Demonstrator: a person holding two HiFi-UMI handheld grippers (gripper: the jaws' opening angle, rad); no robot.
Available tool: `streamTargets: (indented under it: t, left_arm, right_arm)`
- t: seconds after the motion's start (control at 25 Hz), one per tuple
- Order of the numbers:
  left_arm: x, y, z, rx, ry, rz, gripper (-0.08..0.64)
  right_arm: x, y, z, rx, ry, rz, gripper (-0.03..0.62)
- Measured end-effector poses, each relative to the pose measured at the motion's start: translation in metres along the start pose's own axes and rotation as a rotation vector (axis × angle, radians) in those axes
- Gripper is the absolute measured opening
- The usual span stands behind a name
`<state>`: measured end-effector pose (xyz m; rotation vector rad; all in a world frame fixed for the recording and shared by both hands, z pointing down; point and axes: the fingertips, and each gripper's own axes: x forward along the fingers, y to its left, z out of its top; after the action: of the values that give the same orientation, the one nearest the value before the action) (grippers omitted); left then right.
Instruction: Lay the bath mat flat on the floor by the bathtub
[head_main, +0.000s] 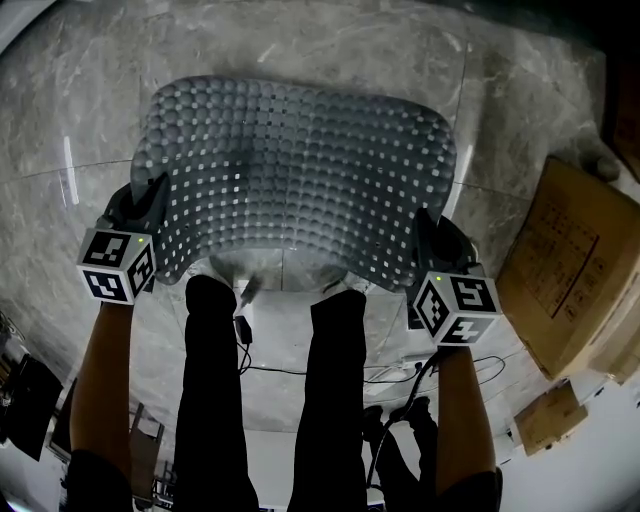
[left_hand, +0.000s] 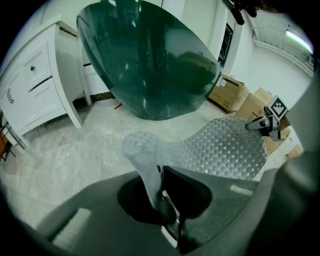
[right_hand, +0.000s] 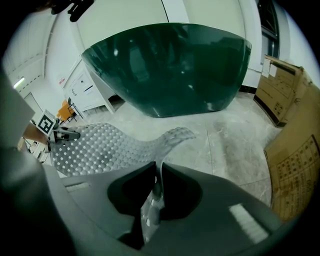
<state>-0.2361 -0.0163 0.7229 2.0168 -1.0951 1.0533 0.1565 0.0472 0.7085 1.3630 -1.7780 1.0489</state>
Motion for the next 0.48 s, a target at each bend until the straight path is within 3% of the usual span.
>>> streamTargets:
  t: [0.48]
  left_arm:
    - [0.025,0.007,-0.023,0.000,0.031,0.001,0.025]
  right_arm:
    - [0.025,-0.002,-0.014,-0.036,0.036,0.013,0.048]
